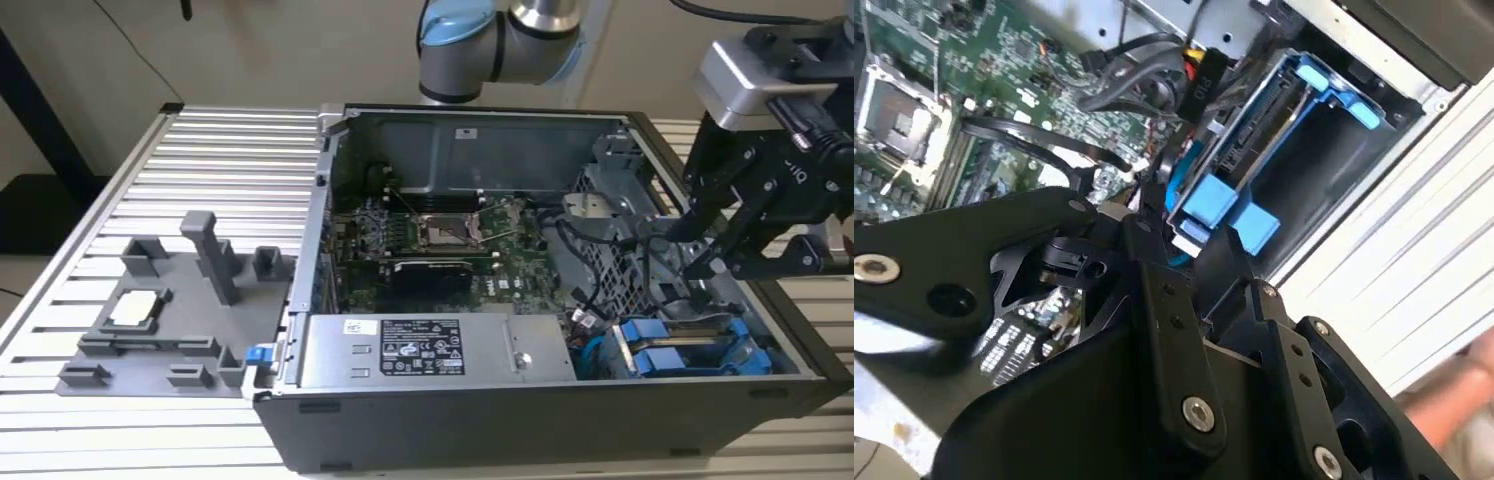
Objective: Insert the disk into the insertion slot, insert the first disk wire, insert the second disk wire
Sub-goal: 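Insert the disk into the insertion slot, then insert the first disk wire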
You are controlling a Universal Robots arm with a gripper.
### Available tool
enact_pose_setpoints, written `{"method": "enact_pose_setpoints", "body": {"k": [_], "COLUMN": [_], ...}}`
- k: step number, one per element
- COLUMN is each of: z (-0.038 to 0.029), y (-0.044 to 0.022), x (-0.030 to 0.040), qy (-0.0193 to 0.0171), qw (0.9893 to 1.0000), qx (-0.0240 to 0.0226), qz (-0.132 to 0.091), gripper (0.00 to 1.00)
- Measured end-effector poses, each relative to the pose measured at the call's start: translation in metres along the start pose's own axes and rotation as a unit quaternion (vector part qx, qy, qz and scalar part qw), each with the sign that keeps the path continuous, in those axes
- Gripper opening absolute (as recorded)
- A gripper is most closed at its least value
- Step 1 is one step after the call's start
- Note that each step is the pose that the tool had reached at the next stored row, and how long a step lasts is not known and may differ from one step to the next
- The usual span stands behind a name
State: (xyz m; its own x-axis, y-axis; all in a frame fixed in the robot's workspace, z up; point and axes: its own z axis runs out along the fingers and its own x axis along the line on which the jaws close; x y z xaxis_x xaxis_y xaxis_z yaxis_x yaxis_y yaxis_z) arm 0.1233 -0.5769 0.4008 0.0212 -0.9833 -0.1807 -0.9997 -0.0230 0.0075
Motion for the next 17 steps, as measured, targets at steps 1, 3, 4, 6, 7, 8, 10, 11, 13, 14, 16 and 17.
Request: {"method": "enact_pose_setpoints", "body": {"k": [1,3,4,6,7,8,10,11,13,14,16,17], "z": [0.0001,0.0,0.0001,0.0,0.0,0.0,-0.0003,-0.0003,-0.0005,-0.0006,-0.0019,-0.0027], "y": [0.0,-0.0007,-0.0009,-0.0017,-0.0025,-0.0037,-0.0086,-0.0125,-0.0198,-0.0229,-0.0268,-0.0283], "x": [0.0,0.0,0.0001,0.0001,0.0001,0.0001,0.0002,0.0003,0.0004,0.0004,0.0003,0.0002], "qy": [-0.0038,-0.005,-0.0087,-0.0168,-0.0197,-0.0207,-0.0208,-0.0208,-0.0208,-0.0209,-0.0209,-0.0209], "qw": [1.0,1.0,0.9999,0.9996,0.9995,0.9994,0.9994,0.9994,0.9995,0.9995,0.9995,0.9996], "qx": [0.0028,0.0067,0.0106,0.0195,0.0237,0.0254,0.0252,0.0246,0.0231,0.0222,0.0201,0.0189], "qz": [-0.001,-0.003,-0.004,-0.007,-0.008,-0.009,-0.009,-0.009,-0.009,-0.008,-0.008,-0.008], "gripper": [0.41,0.41,0.41,0.41,0.41,0.41,0.41,0.41,0.41,0.41,0.41,0.41]}}
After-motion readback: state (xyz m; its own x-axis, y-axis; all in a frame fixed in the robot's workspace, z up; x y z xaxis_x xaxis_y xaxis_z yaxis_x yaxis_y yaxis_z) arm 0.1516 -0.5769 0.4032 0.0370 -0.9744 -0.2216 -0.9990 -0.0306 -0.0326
